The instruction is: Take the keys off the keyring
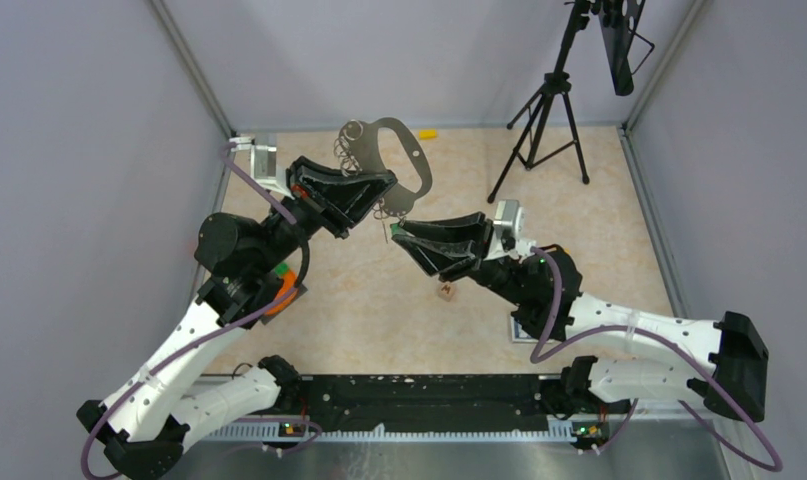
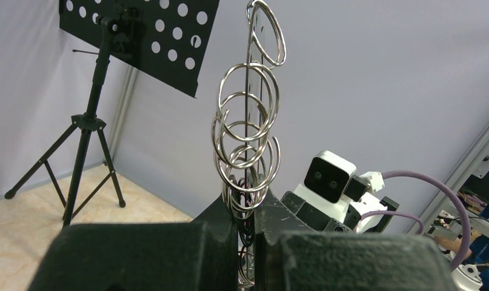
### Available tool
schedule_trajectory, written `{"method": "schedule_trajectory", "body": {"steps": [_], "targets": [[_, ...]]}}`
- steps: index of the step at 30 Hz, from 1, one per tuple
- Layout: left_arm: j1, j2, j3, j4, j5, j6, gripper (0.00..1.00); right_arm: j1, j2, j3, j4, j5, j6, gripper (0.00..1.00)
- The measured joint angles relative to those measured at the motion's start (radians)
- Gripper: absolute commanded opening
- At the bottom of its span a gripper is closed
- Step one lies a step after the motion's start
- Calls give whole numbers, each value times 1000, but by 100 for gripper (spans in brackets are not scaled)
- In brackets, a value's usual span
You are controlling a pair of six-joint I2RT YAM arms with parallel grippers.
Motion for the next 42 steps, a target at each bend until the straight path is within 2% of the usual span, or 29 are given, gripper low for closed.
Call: {"method": "schedule_trajectory", "body": {"steps": [9, 16, 31, 42], "targets": [[0, -2, -4, 0, 3, 0, 0, 0, 5, 0, 16, 27, -1, 22], [0, -2, -4, 3, 3, 0, 0, 0, 16, 0, 38, 40, -1, 0], [0, -1, -4, -10, -17, 0, 0, 0, -26, -46, 36, 7, -46, 0], [0, 11, -4, -21, -17, -20, 0, 0, -80, -64, -29, -98, -280, 0]]}}
